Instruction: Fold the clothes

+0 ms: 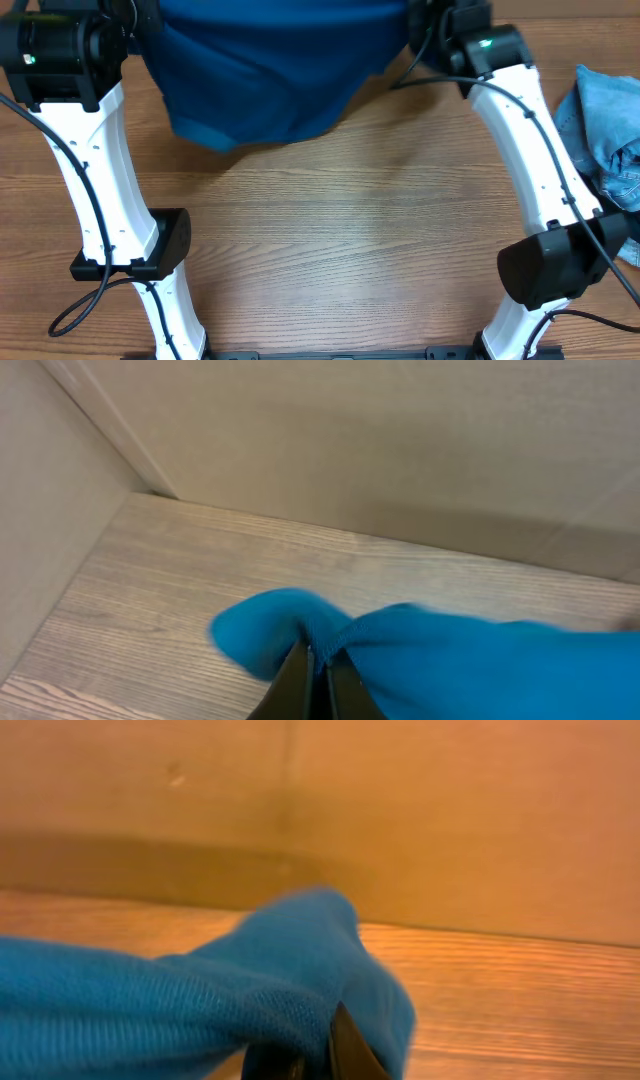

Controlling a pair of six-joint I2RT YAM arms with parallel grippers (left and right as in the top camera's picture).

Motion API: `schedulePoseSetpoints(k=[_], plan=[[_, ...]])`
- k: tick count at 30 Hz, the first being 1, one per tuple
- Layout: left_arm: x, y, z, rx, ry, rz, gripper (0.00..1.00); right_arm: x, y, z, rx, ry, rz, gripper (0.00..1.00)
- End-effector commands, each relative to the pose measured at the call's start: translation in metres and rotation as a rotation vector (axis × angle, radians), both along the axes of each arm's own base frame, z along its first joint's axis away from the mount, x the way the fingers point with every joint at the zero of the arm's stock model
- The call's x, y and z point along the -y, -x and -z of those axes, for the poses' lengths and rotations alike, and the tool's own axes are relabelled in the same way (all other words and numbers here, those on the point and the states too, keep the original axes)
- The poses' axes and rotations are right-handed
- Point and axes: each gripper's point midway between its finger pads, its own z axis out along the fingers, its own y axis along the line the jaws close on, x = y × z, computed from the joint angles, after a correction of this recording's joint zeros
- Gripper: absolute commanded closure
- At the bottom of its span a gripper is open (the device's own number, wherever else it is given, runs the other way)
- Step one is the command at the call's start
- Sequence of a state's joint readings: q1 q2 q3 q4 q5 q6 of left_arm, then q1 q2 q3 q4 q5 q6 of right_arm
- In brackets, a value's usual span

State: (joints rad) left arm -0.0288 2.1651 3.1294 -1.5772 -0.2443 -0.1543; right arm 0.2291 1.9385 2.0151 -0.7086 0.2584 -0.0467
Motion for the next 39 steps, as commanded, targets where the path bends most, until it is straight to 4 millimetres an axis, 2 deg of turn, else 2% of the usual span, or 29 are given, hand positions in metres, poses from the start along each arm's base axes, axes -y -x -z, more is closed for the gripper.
schedulePoseSetpoints(k=[1,4,7,10,14,19,21,24,29,32,34,35,39], plan=[[-0.02,0.012,-0.027,0.085,-0.003,-0.062,0.96,0.019,0.002,-0.015,0.011,-0.018,-0.002,0.95],[-0.026,0.008,-0.034,0.122,0.009,-0.072,0.96,0.019,0.007,-0.004,-0.037,-0.027,-0.018,0.94],[-0.021,0.004,-0.036,0.137,0.031,-0.038,0.96,0.02,0.016,0.01,-0.105,-0.021,-0.024,0.92],[-0.02,0.011,-0.024,0.076,0.025,-0.032,0.96,0.019,0.033,0.029,-0.208,-0.008,-0.03,0.89],[-0.02,0.03,0.003,-0.062,0.026,-0.036,0.96,0.018,0.072,0.062,-0.417,-0.008,-0.05,0.89],[-0.014,0.032,0.0,-0.051,0.043,-0.014,0.96,0.012,0.092,0.073,-0.512,-0.032,-0.083,0.9],[-0.015,0.026,-0.007,-0.013,0.042,-0.014,0.96,0.007,0.089,0.072,-0.499,-0.052,-0.1,0.91],[-0.015,0.013,-0.024,0.072,0.037,-0.009,0.96,0.001,0.066,0.056,-0.386,-0.09,-0.099,0.94],[-0.013,-0.027,-0.082,0.353,0.04,0.032,0.96,-0.006,0.013,0.003,-0.079,-0.134,-0.118,0.95],[-0.011,-0.051,-0.107,0.488,0.055,0.081,0.96,-0.001,-0.007,-0.027,0.063,-0.152,-0.111,0.94],[-0.004,-0.055,-0.109,0.501,0.073,0.131,0.96,-0.001,-0.007,-0.027,0.06,-0.165,-0.113,0.94],[-0.001,-0.055,-0.104,0.478,0.083,0.149,0.96,-0.002,-0.003,-0.021,0.033,-0.166,-0.119,0.94],[0.011,-0.04,-0.057,0.272,0.096,0.176,0.93,-0.005,0.026,0.019,-0.167,-0.131,-0.152,0.88]])
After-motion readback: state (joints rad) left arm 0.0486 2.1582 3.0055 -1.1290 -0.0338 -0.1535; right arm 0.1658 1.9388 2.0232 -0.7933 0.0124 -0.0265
